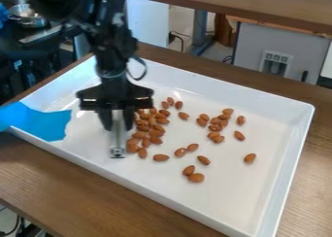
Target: Sweep into pile
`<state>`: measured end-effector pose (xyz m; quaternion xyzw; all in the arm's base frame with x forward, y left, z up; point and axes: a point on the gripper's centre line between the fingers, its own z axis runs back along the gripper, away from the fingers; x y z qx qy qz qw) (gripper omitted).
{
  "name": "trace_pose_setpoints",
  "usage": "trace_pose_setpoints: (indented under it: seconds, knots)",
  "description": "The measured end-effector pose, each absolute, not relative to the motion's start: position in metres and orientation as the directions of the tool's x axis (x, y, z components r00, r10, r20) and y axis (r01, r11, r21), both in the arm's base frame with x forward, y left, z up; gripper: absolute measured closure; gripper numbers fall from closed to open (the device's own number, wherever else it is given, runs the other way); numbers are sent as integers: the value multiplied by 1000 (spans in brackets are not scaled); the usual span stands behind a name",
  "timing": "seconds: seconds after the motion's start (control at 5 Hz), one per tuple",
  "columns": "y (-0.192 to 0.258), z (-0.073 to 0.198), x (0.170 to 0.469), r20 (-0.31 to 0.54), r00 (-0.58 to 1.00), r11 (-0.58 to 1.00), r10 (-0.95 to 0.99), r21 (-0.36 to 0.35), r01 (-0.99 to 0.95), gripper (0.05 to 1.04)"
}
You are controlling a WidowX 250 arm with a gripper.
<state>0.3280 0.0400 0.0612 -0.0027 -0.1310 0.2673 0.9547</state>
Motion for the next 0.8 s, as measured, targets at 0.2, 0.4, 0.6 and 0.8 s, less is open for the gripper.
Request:
trace_pose_setpoints:
  seconds: [0.2,0.4,0.6,0.8]
  knots:
    - [17,62,334,244,827,861,507,-84,-502,704]
    - [-3,62,341,229,829,859,511,-93,-504,704]
    - [-22,62,350,227,826,856,517,-103,-507,704]
    - [-41,63,362,232,818,850,527,-117,-514,704]
